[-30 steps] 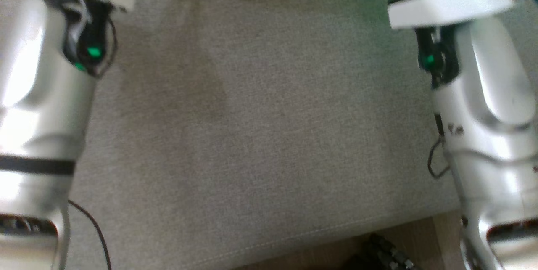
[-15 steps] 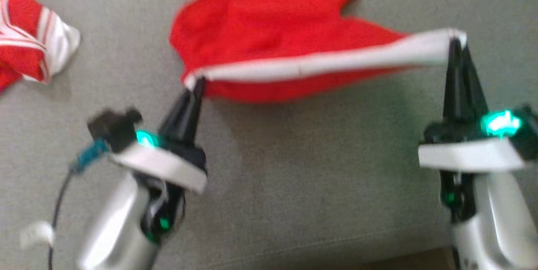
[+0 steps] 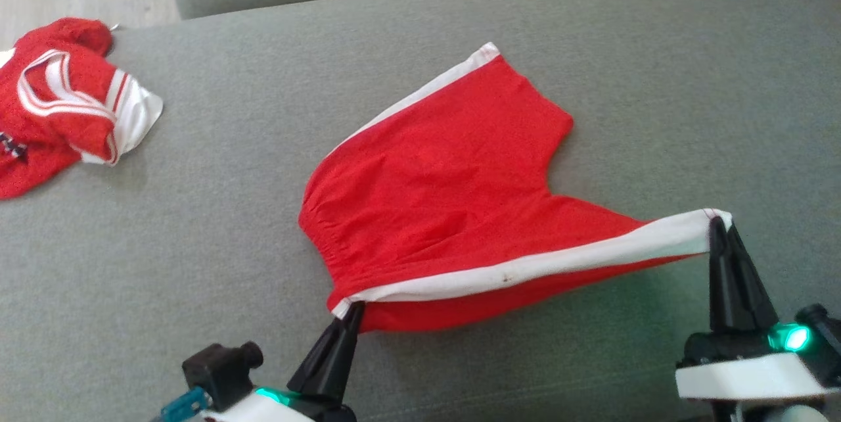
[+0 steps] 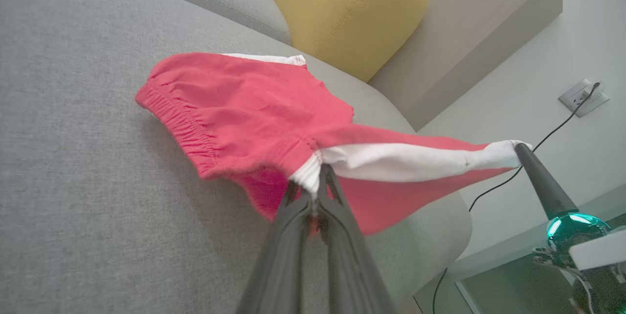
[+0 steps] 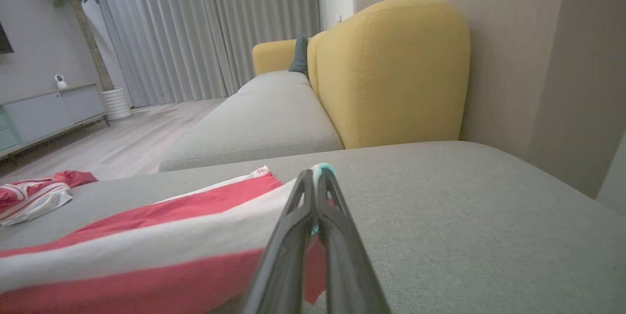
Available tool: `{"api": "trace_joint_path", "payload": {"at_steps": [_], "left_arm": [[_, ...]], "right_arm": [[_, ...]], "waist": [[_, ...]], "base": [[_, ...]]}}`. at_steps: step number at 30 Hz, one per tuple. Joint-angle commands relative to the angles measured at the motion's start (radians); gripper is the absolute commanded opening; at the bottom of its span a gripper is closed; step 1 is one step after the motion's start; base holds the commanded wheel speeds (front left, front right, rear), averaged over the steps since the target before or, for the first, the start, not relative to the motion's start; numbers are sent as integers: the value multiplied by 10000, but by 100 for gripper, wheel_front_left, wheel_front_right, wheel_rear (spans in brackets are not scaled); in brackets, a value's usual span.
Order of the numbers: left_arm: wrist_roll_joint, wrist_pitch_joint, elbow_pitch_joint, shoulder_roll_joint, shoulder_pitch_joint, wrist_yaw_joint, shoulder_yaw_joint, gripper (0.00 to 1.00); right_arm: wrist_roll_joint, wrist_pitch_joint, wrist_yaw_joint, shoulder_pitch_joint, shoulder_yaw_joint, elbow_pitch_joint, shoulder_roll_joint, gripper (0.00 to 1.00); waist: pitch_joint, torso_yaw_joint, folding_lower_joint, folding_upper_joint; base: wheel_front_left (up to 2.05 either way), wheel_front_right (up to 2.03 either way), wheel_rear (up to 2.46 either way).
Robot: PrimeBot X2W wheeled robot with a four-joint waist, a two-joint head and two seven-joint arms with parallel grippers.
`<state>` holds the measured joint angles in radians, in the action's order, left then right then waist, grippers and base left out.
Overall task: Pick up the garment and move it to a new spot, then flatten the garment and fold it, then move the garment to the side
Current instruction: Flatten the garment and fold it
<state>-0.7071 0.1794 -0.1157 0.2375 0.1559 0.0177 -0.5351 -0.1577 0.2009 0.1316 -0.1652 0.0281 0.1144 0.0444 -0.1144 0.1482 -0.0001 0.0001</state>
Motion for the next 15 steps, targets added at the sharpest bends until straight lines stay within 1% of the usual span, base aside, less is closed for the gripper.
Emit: {"api": "trace_joint_path", "payload": {"at_steps": [1, 3, 6, 11, 15], "left_arm": [[-54, -30, -365, 34, -434, 16, 281, 0], [-221, -228, -246, -74, -514, -33, 171, 0], [-735, -586, 331, -492, -1016, -19, 224, 0], [-1987, -1346, 1705, -1328, -2116, 379, 731, 0], [-2344, -1581, 2639, -1629, -3314, 590, 835, 0]], "right_arm": [[62, -30, -9, 456, -192, 266, 59, 0], [122, -46, -9, 690, -170, 13, 59, 0], [311, -166, -9, 1599, -209, -811, 67, 0], [517, -423, -9, 3443, -526, -2478, 446, 0], [560, -597, -9, 5161, -846, -4134, 729, 0]], "waist": [[-55, -97, 1, -1], [-115, -194, 1, -1], [-305, -494, 1, -1], [-678, -848, 1, -1], [-1106, -1180, 1, -1]], "base": [[0, 0, 0], [0, 0, 0], [0, 0, 0], [0, 0, 0], [0, 0, 0]]}}
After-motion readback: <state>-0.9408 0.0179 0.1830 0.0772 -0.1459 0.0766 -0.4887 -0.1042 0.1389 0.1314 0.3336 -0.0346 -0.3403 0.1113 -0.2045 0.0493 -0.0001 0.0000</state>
